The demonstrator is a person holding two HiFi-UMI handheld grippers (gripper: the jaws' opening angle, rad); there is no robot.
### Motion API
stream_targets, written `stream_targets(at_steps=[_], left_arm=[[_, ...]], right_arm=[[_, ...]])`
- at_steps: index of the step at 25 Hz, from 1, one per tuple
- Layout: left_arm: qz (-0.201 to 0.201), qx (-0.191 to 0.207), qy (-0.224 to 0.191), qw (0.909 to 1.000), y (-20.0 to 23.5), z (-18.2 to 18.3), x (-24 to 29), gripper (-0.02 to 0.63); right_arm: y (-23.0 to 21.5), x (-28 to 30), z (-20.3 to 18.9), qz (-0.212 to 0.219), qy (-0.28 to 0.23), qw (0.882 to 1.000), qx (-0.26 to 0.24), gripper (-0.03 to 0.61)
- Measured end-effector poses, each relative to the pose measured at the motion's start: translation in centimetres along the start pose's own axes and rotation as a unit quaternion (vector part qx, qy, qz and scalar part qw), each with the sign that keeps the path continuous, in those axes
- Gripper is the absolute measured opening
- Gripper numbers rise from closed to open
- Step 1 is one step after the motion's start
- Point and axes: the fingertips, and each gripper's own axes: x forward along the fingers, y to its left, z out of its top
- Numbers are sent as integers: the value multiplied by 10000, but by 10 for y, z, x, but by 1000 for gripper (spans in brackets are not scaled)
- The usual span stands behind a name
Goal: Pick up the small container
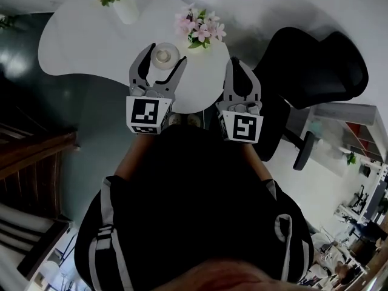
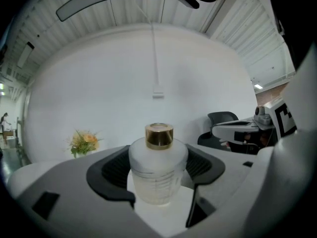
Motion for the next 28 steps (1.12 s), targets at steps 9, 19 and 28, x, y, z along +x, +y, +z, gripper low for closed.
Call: stream_targets(at_steps=[9, 19, 28], left_arm=[[167, 2, -63, 9998, 5, 9, -11, 331], [93, -21, 54, 9999, 3, 2, -10, 331], [0, -11, 82, 10000, 3, -5, -4, 331]], right_arm=[[5, 2, 11, 89, -150, 9998, 61, 20], [8, 1, 2, 153, 105, 9998, 35, 20], [10, 7, -7, 148, 186, 9997, 53, 20]])
